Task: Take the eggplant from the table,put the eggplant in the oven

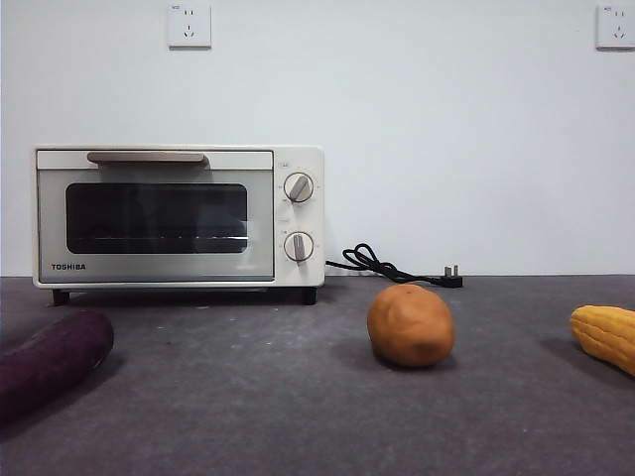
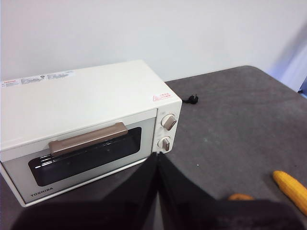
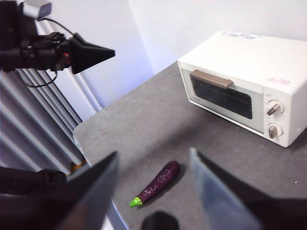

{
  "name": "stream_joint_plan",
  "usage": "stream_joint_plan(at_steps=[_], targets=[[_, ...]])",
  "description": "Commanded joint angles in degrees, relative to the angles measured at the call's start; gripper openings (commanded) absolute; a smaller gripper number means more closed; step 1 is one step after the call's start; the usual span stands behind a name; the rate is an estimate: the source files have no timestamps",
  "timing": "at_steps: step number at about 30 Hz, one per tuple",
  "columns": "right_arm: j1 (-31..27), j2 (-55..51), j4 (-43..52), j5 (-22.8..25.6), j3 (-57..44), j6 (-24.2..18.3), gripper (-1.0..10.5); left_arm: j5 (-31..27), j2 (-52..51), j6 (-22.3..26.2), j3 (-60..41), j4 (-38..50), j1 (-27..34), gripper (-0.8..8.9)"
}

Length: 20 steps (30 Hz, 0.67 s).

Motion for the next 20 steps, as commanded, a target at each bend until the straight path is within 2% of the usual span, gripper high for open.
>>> stream_joint_plan(at_steps=[1,2,10,20], targets=[[0.13,0.02,-0.48,-0.57,0.26,-0.17,5.5,0.15,0.9,1.53,0.09,0.9,-0.17,-0.06],[0.13,0.02,-0.72,-0.59,0.26,-0.15,5.7,0.15,1.36,1.53,0.09,1.25,-0.2,-0.06],[1.66,0.02,-1.88,-0.57,0.26,0.04,5.8,0.15,6.8,2.56,0.09,5.42,-0.17,-0.06],[3.98,0.59,-2.69,-0.5,0.26,0.04,5.8,-0.02,19.45,4.74,0.09,13.07,1.18,-0.06]])
